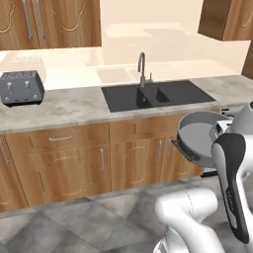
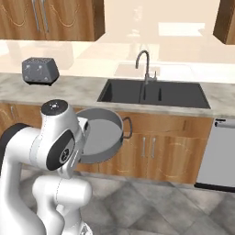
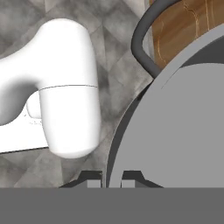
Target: Move the pot and pan from the stove into the sink.
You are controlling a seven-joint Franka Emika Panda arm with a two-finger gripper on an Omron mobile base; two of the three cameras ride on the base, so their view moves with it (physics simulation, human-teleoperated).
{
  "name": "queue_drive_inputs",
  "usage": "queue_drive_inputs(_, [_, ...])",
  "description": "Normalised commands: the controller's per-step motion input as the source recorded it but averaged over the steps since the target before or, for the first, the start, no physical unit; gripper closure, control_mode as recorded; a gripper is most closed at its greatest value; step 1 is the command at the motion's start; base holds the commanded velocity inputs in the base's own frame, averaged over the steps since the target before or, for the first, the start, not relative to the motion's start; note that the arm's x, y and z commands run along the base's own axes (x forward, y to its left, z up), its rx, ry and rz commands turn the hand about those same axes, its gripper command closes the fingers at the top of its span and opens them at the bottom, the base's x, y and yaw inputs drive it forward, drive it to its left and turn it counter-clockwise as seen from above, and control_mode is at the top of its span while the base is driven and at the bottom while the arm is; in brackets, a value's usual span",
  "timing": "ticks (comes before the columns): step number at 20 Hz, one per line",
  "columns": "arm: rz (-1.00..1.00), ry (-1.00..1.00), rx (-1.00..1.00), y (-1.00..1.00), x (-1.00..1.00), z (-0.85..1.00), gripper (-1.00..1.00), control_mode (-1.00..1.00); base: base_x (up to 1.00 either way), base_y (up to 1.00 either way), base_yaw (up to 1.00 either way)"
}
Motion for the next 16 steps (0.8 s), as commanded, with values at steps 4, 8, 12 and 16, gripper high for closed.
queue_drive_inputs(4, [0.0,0.0,0.0,0.0,0.0,0.0,1.0,1.0,0.0,0.11,-0.02])
queue_drive_inputs(8, [0.0,0.0,0.0,0.0,0.0,0.0,1.0,1.0,0.13,0.01,0.0])
queue_drive_inputs(12, [0.0,0.0,0.0,0.0,0.0,0.0,1.0,1.0,0.59,0.11,0.0])
queue_drive_inputs(16, [0.0,0.0,0.0,0.0,0.0,0.0,1.0,1.0,0.7,0.15,0.0])
